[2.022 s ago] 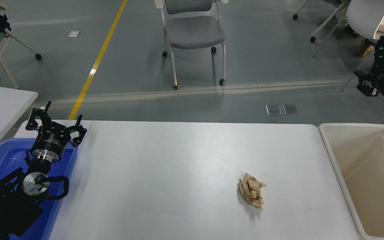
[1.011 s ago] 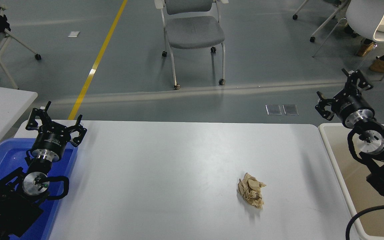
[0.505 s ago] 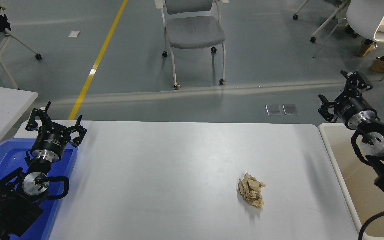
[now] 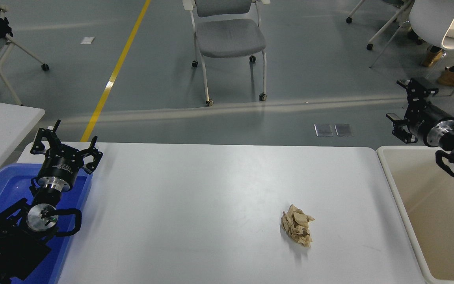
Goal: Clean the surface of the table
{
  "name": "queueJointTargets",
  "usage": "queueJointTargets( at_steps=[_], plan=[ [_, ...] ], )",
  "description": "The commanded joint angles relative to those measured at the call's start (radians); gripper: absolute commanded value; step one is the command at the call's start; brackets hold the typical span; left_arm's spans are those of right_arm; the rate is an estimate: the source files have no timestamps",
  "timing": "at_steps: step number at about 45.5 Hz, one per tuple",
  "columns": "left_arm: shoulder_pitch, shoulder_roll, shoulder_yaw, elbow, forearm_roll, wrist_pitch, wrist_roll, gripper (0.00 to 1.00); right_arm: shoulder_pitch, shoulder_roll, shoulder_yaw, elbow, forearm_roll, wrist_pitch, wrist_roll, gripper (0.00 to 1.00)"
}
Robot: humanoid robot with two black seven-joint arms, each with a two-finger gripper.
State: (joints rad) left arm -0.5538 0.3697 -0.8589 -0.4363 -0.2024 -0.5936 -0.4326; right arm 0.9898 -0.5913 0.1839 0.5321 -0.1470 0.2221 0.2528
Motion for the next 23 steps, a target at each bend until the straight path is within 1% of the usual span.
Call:
queueJointTargets(
  at_steps=[1,3,6,12,15,19,23],
  plan=[
    [0.000,0.000,0.000,0.001,0.000,0.000,0.000,1.00,0.076,-0.019,-0.194,0.002,-0.014,0.086,0.000,0.99],
    [0.000,0.000,0.000,-0.001,0.000,0.000,0.000,1.00,0.098,-0.019,-0.233,0.000,-0.054,0.127,0.002,0.99],
    [0.000,0.002,0.000,0.001,0.000,0.000,0.000,1.00,0.121,-0.019,-0.259,0.000,-0.149,0.160,0.019,0.99],
    [0.000,0.000,0.000,0.001,0.000,0.000,0.000,1.00,0.145,-0.016,-0.253,0.002,-0.414,0.164,0.089,0.99],
    [0.000,0.000,0.000,-0.001,0.000,0.000,0.000,1.00,0.165,-0.015,-0.251,0.018,-0.525,0.171,0.108,0.99],
    [0.000,0.000,0.000,0.001,0.000,0.000,0.000,1.00,0.196,-0.015,-0.253,0.064,-0.603,0.184,0.114,0.99],
    [0.000,0.000,0.000,-0.001,0.000,0.000,0.000,1.00,0.245,-0.015,-0.267,0.162,-0.646,0.247,0.114,0.99]
  ],
)
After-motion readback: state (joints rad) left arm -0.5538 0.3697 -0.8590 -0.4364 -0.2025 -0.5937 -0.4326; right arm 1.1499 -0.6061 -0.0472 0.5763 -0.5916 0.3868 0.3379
